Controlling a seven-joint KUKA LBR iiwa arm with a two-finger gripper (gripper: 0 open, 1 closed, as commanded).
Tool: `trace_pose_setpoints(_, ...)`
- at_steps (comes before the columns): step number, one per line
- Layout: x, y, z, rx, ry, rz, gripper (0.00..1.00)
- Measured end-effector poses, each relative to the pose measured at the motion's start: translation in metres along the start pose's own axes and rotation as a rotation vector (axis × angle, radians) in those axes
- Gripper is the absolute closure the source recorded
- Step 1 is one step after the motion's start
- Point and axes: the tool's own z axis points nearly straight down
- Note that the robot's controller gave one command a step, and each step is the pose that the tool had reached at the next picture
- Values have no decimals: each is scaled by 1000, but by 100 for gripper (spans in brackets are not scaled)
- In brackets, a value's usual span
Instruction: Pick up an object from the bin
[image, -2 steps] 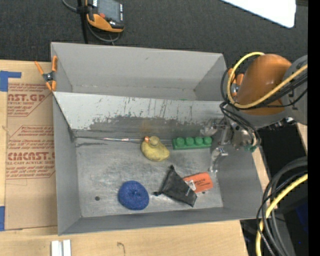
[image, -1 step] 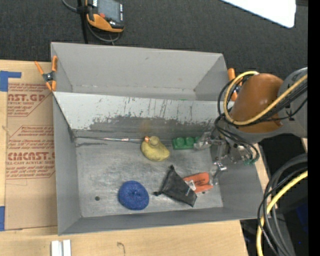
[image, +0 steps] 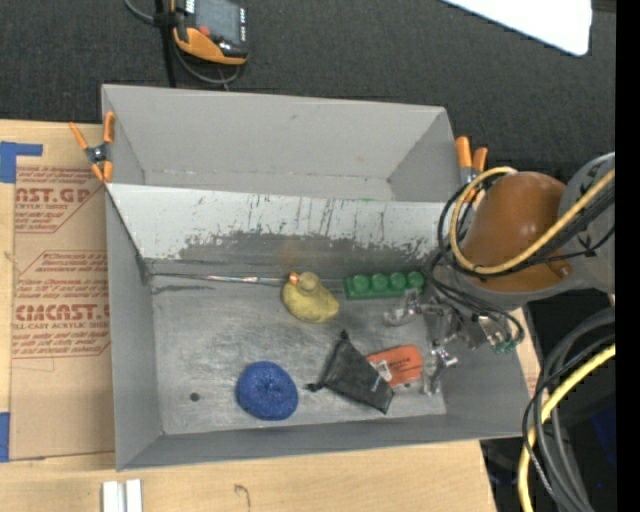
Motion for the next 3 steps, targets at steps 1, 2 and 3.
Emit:
trace_pose_setpoints(1,2,0,-19,5,-7,-71,0)
trace_pose_setpoints(2,8,-3,49,4,-7,-81,0)
trace_pose_setpoints(3,5,-2,52,16,-28,-241,100)
